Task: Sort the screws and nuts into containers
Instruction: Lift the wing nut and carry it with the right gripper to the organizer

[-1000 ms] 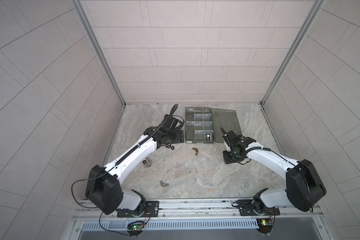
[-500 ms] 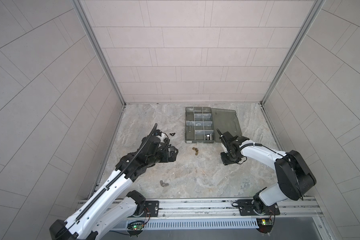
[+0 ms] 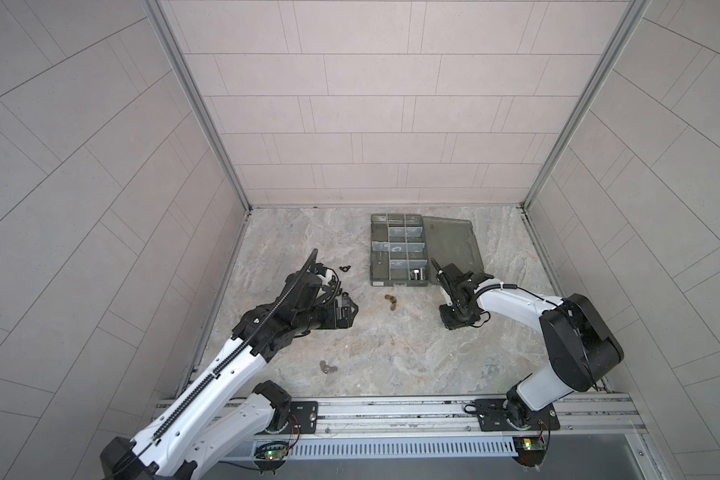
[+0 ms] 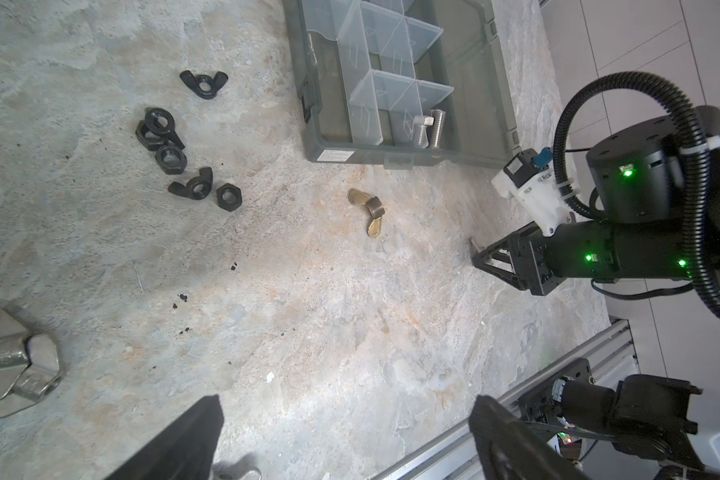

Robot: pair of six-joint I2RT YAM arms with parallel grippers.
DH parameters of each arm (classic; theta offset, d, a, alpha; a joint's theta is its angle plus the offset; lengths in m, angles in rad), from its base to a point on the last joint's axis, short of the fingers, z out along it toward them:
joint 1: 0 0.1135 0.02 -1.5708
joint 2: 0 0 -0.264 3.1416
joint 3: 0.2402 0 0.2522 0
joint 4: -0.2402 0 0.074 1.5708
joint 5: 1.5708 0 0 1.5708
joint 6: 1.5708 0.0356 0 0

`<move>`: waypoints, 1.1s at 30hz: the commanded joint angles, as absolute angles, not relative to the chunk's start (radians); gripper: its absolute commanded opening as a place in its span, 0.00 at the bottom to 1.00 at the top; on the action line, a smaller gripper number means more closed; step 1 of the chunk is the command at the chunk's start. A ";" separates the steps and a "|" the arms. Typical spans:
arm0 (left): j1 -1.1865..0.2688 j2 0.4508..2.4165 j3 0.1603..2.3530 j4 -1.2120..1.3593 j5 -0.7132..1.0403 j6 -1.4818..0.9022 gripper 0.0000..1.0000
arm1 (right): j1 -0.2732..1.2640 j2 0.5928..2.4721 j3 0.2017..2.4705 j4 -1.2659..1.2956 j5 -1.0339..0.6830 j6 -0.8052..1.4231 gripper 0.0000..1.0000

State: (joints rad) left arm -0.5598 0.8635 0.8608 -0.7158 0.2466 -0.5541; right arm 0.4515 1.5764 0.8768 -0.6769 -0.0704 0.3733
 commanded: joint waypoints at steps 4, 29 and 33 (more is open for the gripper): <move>-0.568 0.872 0.983 -0.858 0.258 -0.491 1.00 | 0.459 1.578 0.881 -0.679 -0.074 0.377 0.31; -0.568 0.903 1.004 -0.940 0.138 -0.450 1.00 | 0.502 1.571 1.006 -0.765 -0.065 0.388 0.10; -0.567 0.930 1.009 -0.945 0.131 -0.450 1.00 | 0.502 1.570 1.035 -0.780 -0.073 0.388 0.09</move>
State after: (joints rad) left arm -0.5636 0.9180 0.9779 -0.9188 0.1566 -0.4694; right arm 0.4965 1.6020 1.0107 -0.7341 -0.0860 0.3779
